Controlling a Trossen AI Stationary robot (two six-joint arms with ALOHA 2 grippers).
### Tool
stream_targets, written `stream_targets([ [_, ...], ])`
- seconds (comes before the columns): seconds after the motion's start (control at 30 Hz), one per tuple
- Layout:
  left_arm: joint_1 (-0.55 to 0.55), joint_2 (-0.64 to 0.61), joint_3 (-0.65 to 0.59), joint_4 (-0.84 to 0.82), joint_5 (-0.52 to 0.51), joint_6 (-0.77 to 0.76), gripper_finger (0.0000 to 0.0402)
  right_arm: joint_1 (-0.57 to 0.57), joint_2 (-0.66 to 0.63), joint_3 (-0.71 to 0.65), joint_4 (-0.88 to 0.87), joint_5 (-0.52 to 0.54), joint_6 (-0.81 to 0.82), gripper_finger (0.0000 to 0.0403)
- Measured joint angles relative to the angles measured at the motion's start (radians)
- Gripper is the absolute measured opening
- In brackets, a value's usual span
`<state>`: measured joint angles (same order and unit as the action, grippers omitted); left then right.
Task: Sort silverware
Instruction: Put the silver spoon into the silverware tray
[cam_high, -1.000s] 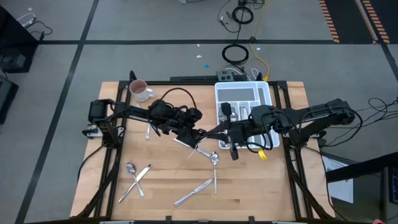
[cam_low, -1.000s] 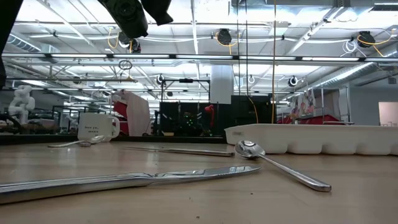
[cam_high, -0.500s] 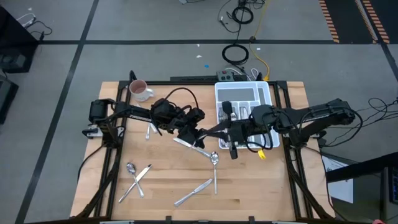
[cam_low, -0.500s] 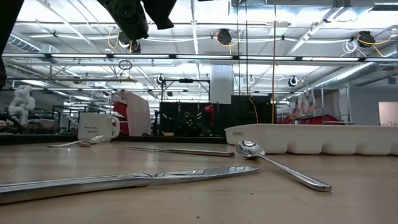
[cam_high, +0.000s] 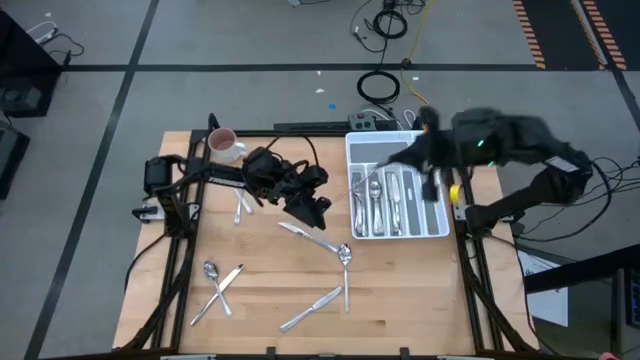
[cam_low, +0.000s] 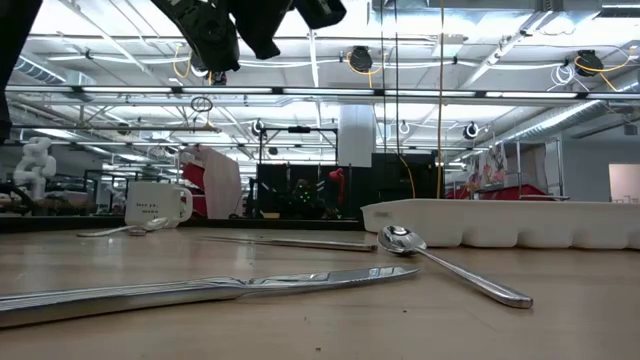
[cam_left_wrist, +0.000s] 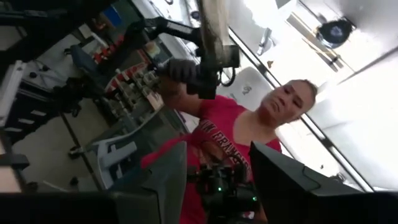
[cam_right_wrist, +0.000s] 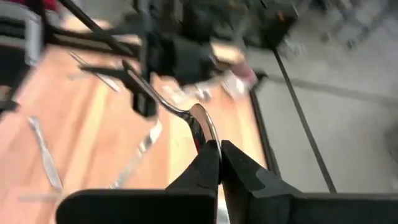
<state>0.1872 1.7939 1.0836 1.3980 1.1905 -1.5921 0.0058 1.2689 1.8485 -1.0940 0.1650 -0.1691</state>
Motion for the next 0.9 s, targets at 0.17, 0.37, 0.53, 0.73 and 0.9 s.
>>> stream_targets([
  [0.17, 0.041, 0.0, 0.0, -0.059, 0.005, 0.0, 0.018, -0.144, -0.001, 0.083, -0.205, 0.0, 0.009, 0.0],
  [0.37, 0.064, 0.0, 0.0, -0.101, -0.002, 0.002, 0.018, -0.314, 0.061, 0.08, -0.444, -0.014, -0.052, 0.0],
  [0.53, 0.065, 0.0, 0.0, -0.102, -0.019, 0.009, 0.018, -0.416, 0.152, 0.074, -0.471, -0.106, -0.196, 0.0],
  [0.73, 0.065, 0.0, 0.0, -0.102, -0.04, 0.01, 0.018, -0.485, 0.286, 0.073, -0.475, -0.149, -0.371, 0.0],
  [0.9, 0.063, 0.0, 0.0, -0.099, -0.056, 0.01, 0.018, -0.519, 0.391, 0.073, -0.477, -0.167, -0.511, 0.0],
])
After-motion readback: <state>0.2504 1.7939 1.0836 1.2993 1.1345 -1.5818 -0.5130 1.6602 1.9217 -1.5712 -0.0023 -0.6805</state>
